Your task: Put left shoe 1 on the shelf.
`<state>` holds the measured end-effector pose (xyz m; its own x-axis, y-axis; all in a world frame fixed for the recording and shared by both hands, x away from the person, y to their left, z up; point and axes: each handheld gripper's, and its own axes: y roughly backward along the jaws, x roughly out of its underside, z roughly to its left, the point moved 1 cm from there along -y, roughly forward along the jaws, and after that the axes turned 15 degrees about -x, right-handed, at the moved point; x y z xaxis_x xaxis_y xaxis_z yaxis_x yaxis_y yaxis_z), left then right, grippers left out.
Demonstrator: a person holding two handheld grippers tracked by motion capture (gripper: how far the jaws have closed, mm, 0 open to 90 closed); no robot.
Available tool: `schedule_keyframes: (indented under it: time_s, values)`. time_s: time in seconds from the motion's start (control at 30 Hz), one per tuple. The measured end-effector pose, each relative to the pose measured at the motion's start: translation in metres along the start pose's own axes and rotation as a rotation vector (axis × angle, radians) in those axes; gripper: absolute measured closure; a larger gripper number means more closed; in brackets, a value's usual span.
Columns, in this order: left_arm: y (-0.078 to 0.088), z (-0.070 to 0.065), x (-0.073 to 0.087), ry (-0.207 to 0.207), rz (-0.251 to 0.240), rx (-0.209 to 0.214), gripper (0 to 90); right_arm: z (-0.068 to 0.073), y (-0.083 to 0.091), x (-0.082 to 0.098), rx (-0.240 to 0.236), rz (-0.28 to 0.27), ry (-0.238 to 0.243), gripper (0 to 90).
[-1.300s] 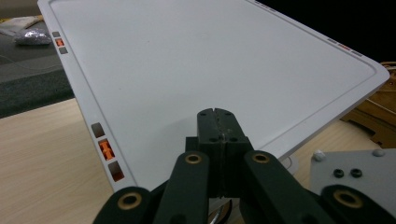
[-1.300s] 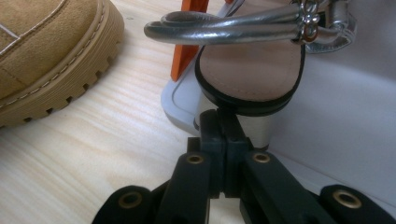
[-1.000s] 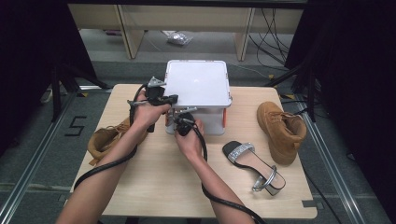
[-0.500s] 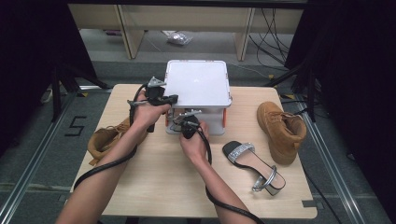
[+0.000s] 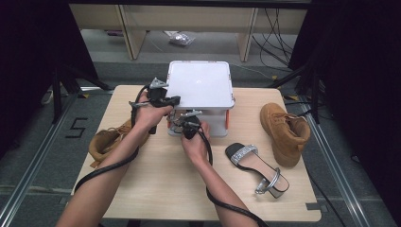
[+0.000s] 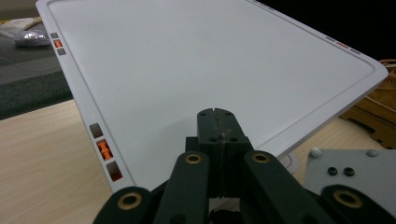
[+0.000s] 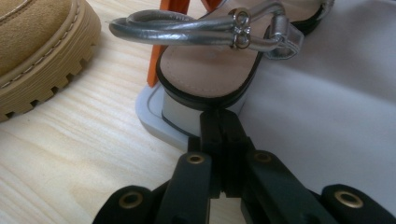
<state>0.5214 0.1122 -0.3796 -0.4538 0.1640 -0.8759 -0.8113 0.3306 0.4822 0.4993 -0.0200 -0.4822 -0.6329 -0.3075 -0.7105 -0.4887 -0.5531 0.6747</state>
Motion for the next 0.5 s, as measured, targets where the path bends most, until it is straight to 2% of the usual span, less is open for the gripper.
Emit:
schedule_keyframes:
  time_s: [0.2, 0.33, 0.4, 0.47, 0.5]
  values:
    - [0.000, 0.000, 0.000, -0.003, 0.000, 0.000, 89.8, 0.002, 0.002, 0.000, -0.012, 0.013, 0.015, 88.8]
    - [0.000, -0.001, 0.000, -0.007, -0.006, -0.008, 89.8, 0.001, 0.014, 0.003, -0.014, 0.014, 0.022, 85.8]
    - [0.001, -0.001, 0.000, -0.008, -0.003, -0.008, 89.8, 0.001, 0.025, 0.007, -0.029, 0.021, 0.002, 81.7]
    - [0.000, -0.001, 0.000, -0.002, -0.005, -0.007, 89.8, -0.002, 0.042, 0.014, -0.030, 0.040, 0.013, 76.3]
    - [0.000, -0.001, 0.000, -0.002, -0.005, -0.007, 89.8, -0.002, 0.042, 0.014, -0.030, 0.040, 0.013, 76.3]
